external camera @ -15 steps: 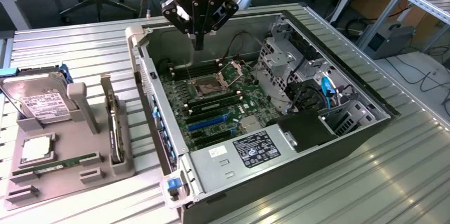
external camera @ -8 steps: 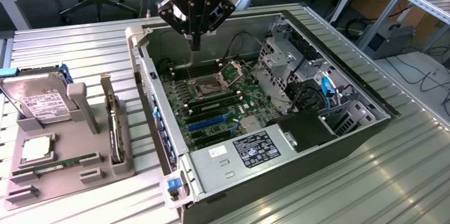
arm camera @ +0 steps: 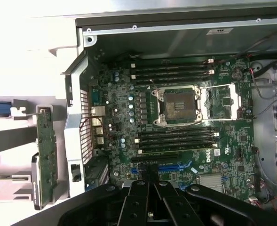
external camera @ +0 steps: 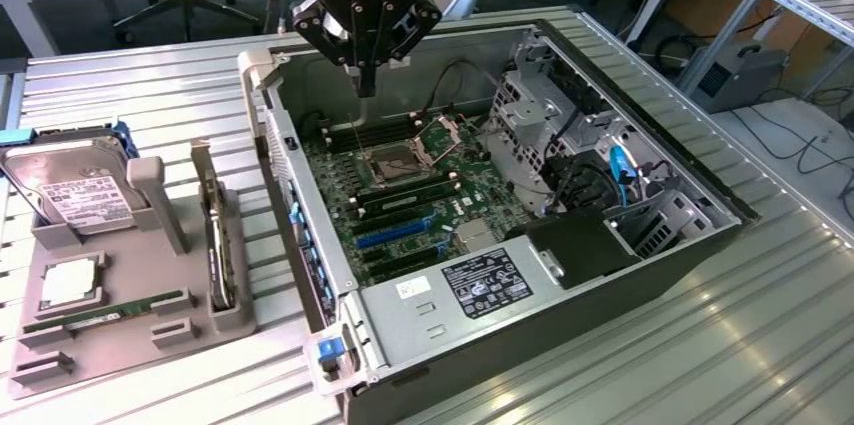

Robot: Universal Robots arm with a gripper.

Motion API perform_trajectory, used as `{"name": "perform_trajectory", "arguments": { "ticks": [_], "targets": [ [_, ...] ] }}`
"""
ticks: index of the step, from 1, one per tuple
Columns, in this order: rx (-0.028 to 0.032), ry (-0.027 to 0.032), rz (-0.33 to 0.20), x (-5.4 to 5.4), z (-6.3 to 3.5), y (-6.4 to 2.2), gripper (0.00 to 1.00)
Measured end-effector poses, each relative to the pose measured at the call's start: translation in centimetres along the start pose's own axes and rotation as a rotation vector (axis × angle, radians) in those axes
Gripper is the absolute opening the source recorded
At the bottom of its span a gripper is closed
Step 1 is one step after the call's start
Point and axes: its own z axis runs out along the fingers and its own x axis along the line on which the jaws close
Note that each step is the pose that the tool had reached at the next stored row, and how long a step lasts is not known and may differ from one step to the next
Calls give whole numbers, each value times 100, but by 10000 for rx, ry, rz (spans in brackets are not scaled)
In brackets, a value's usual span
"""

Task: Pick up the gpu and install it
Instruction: 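Reach for the gpu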

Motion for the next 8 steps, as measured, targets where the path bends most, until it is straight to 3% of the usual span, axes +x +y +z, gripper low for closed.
{"name": "perform_trajectory", "arguments": {
  "ticks": [8],
  "targets": [
    [0,0,0,45,-1,-3,11]
  ]
}}
